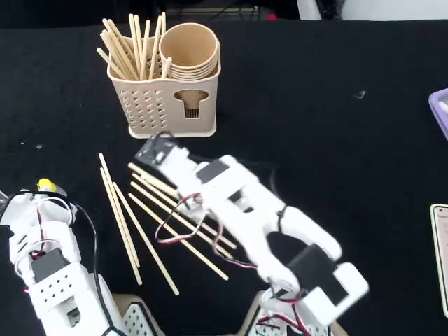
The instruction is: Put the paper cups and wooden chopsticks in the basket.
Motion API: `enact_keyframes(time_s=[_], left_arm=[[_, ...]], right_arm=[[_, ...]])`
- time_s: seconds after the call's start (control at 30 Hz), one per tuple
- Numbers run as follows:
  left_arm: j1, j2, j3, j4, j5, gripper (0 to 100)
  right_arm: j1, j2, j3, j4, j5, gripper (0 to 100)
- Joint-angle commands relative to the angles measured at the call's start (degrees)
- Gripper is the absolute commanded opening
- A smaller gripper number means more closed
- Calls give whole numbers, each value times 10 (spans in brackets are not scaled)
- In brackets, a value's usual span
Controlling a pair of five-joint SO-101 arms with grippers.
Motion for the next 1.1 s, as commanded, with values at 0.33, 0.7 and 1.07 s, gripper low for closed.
enact_keyframes(time_s=[0.33, 0.7, 1.07], left_arm=[[28, -7, -26, -11, 6, 116], [61, -7, -12, -14, 5, 116], [100, -7, -11, -12, -47, 113]], right_arm=[[35, -226, -102, 80, -8, 10], [-22, -272, -222, -221, -105, 11], [-21, -21, -328, -578, -117, 11]])
